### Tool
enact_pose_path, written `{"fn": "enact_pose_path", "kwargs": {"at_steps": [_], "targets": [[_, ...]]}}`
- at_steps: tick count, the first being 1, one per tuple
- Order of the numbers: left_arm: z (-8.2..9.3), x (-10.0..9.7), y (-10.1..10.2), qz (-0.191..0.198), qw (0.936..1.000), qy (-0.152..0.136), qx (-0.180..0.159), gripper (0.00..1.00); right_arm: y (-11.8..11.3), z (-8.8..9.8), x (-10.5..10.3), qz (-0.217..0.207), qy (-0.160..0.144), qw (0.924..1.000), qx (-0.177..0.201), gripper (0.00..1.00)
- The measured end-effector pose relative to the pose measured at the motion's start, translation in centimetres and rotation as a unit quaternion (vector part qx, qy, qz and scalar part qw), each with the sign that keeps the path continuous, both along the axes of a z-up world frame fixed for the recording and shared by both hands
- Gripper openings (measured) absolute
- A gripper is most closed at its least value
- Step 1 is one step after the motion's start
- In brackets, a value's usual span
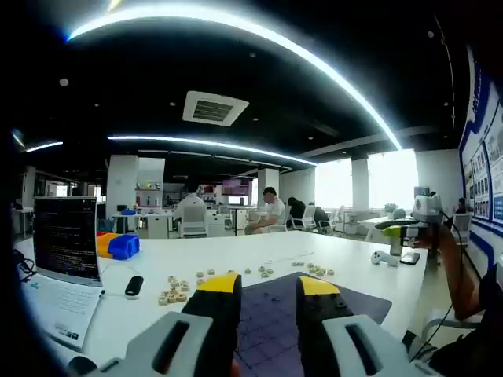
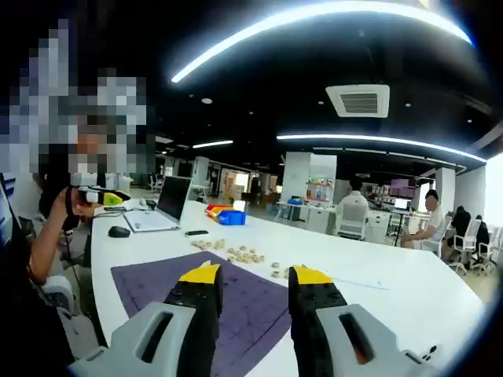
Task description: Pick up the chess pieces one by one and place each piece onto its starting position on the chessboard, setting the pieces on their correct points until all the chess pieces are arranged in the starting layout
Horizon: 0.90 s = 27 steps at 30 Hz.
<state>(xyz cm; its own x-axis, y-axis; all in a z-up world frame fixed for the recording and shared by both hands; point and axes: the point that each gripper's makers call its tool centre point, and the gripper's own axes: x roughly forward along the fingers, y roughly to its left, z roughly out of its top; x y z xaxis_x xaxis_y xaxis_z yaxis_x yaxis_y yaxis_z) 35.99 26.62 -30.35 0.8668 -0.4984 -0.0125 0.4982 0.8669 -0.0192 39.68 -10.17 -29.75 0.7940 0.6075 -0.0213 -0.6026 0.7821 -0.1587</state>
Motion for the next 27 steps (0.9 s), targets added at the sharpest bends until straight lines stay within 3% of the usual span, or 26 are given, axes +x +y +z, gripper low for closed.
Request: {"fn": "enact_pose_path", "kwargs": {"at_steps": [27], "targets": [[0.4,-0.1,1.4,0.009,0.9999,-0.006,-0.008,0.30,0.2,-0.1,0.2,0.000,0.001,1.0000,-0.002,0.34]]}}
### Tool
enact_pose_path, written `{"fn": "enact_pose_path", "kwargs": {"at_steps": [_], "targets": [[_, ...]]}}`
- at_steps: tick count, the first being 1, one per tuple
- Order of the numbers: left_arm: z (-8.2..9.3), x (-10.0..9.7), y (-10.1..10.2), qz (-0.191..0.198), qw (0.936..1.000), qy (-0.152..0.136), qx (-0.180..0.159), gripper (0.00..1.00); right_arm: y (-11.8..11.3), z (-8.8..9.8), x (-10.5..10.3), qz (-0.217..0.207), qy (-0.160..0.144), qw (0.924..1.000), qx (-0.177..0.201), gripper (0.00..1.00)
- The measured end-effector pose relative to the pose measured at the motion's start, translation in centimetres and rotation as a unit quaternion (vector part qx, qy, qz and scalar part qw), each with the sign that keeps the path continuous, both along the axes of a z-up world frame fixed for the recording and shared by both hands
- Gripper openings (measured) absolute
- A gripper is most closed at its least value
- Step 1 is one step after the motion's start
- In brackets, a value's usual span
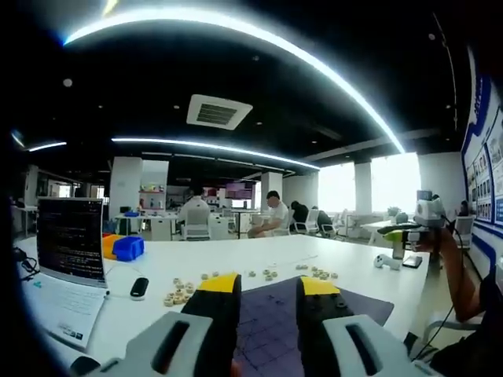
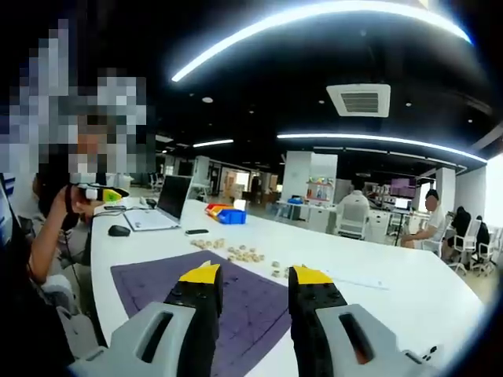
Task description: Pick up the chess pieces one by one and place each piece onto its starting position on the chessboard, setting the pieces on their correct points until all the chess pieces are arranged in the starting layout
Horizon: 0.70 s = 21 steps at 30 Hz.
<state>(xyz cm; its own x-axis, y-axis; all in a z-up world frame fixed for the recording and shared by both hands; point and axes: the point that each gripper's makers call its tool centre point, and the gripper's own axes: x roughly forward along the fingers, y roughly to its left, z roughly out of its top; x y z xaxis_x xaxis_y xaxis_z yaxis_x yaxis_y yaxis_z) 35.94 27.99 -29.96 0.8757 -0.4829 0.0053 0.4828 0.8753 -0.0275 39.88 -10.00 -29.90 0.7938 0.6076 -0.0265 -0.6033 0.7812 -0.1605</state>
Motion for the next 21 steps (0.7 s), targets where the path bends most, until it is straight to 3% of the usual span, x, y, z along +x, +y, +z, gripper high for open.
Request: {"fn": "enact_pose_path", "kwargs": {"at_steps": [21], "targets": [[-0.63,0.52,-0.58,-0.005,1.0000,0.008,0.000,0.30,-0.21,0.11,-0.13,-0.001,-0.001,1.0000,0.005,0.34]]}}
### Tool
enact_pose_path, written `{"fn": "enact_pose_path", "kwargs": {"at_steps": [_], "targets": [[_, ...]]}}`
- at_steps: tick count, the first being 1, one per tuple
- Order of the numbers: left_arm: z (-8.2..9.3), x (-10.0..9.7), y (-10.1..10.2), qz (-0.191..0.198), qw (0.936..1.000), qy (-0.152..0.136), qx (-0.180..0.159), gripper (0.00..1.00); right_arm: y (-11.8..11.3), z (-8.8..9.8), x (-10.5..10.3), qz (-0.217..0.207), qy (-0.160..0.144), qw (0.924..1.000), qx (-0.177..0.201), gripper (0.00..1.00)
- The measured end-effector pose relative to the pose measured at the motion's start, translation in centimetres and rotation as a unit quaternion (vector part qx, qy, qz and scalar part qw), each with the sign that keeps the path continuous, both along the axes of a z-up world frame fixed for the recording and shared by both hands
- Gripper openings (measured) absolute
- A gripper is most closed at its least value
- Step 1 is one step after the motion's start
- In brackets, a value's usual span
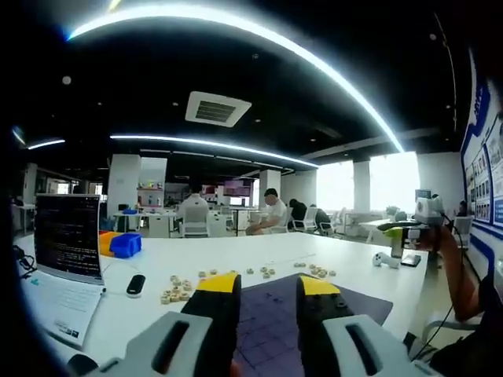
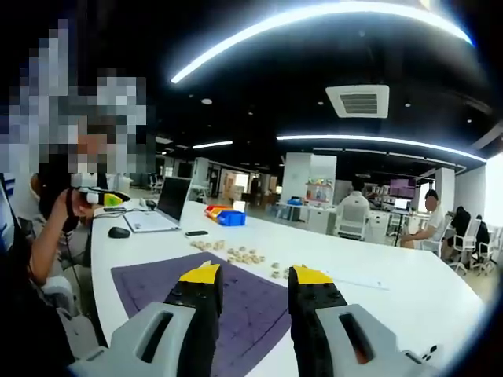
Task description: Pick up the chess pieces one by one and place each piece onto its starting position on the chessboard, setting the pieces on their correct points until all the chess pieces are arranged in the starting layout
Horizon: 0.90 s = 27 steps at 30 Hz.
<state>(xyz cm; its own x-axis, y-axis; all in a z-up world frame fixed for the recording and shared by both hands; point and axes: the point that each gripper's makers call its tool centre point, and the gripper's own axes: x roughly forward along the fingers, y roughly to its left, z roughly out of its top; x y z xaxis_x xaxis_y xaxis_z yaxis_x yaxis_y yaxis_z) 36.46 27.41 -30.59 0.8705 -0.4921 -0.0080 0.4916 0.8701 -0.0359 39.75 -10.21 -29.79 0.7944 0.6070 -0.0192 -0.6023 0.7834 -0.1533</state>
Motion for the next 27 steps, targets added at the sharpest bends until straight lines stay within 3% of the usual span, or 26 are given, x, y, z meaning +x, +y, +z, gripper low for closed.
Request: {"fn": "enact_pose_path", "kwargs": {"at_steps": [6,13,16,18,25,27], "targets": [[-1.1,1.7,-0.1,0.002,0.9999,0.011,0.009,0.30,0.5,-0.8,0.5,0.012,0.010,0.9999,0.001,0.34],[-3.5,6.2,0.8,0.014,0.9987,0.037,0.032,0.30,2.5,-1.5,1.0,0.034,0.012,0.9992,-0.017,0.34],[-3.3,7.6,0.7,0.003,0.9996,0.020,0.022,0.33,3.5,-2.1,0.9,0.050,0.020,0.9984,-0.021,0.34],[-3.6,8.5,0.7,-0.001,0.9993,0.034,0.013,0.33,3.8,-2.4,0.9,0.053,0.023,0.9980,-0.027,0.34],[-3.3,11.1,1.0,0.001,0.9979,0.043,0.048,0.34,4.5,-2.9,0.7,0.057,0.024,0.9974,-0.038,0.34],[-3.3,11.9,1.2,0.004,0.9960,0.051,0.073,0.33,4.4,-3.0,0.7,0.055,0.025,0.9975,-0.036,0.34]]}}
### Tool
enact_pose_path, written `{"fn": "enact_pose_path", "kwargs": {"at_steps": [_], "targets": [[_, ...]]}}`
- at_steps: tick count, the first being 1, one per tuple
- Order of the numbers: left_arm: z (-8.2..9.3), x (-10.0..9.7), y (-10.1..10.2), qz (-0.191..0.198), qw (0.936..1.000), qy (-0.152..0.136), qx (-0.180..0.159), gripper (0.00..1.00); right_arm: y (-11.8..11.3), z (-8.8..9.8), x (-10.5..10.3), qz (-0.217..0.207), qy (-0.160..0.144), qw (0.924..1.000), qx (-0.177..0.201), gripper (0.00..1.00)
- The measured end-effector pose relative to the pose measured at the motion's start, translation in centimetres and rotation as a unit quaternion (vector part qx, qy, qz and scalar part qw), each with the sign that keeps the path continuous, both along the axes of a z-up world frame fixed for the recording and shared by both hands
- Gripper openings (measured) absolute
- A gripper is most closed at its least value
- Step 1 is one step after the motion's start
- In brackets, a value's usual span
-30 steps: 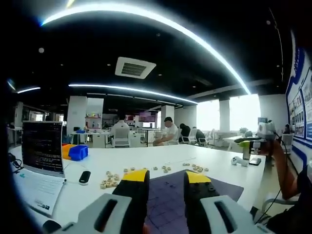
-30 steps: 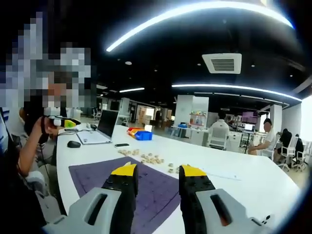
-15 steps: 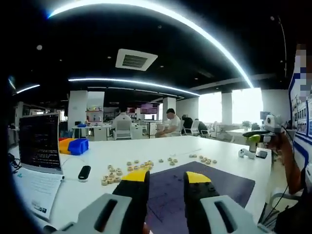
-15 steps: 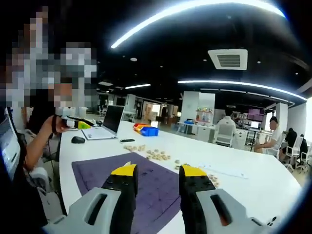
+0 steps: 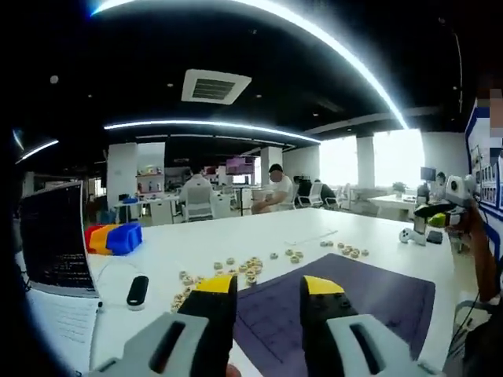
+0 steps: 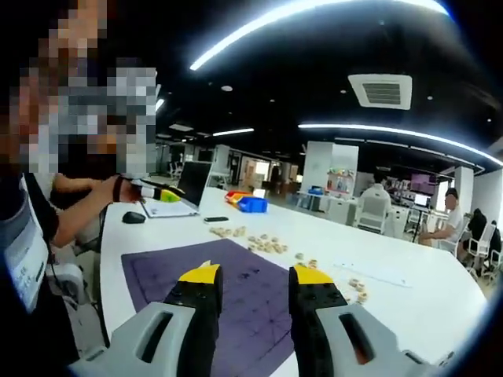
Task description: Pick up the chess pieces one by one and place each piece onto its starting position on the chessboard, setting the pieces on their correct points until all the chess pieces are arranged in the starting layout
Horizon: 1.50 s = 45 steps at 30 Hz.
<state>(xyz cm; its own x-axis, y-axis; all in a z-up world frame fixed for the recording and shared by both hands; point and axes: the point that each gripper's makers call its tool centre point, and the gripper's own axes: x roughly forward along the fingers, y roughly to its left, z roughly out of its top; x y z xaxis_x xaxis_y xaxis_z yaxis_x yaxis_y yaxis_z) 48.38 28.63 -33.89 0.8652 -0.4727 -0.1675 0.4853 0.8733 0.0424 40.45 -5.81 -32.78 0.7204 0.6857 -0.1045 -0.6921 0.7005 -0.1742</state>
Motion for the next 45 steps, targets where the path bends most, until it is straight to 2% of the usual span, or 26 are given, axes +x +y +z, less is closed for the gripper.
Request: {"fn": "enact_pose_path", "kwargs": {"at_steps": [2,5,15,21,27,29,32,35,39,44,45], "targets": [[-0.1,0.9,-0.1,0.002,0.9998,0.012,0.017,0.34,-0.1,-0.2,0.1,-0.001,0.002,1.0000,-0.001,0.34],[-0.3,2.1,-1.1,-0.021,0.9991,0.037,0.007,0.34,-0.6,-0.2,0.1,-0.005,0.003,1.0000,0.000,0.34],[-1.6,6.8,-3.6,-0.051,0.9963,0.068,0.018,0.33,-1.8,0.7,0.1,-0.016,-0.005,0.9998,0.012,0.34],[-3.6,9.7,-4.0,-0.048,0.9935,0.099,0.031,0.35,-2.0,0.8,0.0,-0.017,-0.006,0.9997,0.015,0.34],[-5.3,12.8,-3.7,-0.035,0.9922,0.108,0.050,0.35,-2.2,0.8,0.2,-0.020,-0.006,0.9996,0.018,0.34],[-5.4,13.2,-3.8,-0.035,0.9920,0.109,0.051,0.34,-2.2,0.7,0.2,-0.019,-0.005,0.9997,0.017,0.34],[-7.0,14.6,-5.6,-0.048,0.9888,0.124,0.068,0.34,-2.3,0.8,0.4,-0.022,-0.005,0.9996,0.019,0.34],[-9.1,15.8,-6.5,-0.041,0.9807,0.165,0.097,0.34,-2.3,0.7,0.4,-0.022,-0.004,0.9996,0.019,0.34],[-11.2,17.6,-8.0,-0.028,0.9748,0.201,0.093,0.35,-2.6,0.8,0.4,-0.024,-0.004,0.9995,0.022,0.34],[-13.0,20.0,-9.7,-0.017,0.9715,0.215,0.098,0.35,-3.1,1.0,0.4,-0.026,-0.006,0.9994,0.022,0.34],[-13.6,20.5,-10.1,-0.013,0.9684,0.230,0.094,0.35,-3.3,1.2,0.4,-0.029,-0.008,0.9992,0.024,0.34]]}}
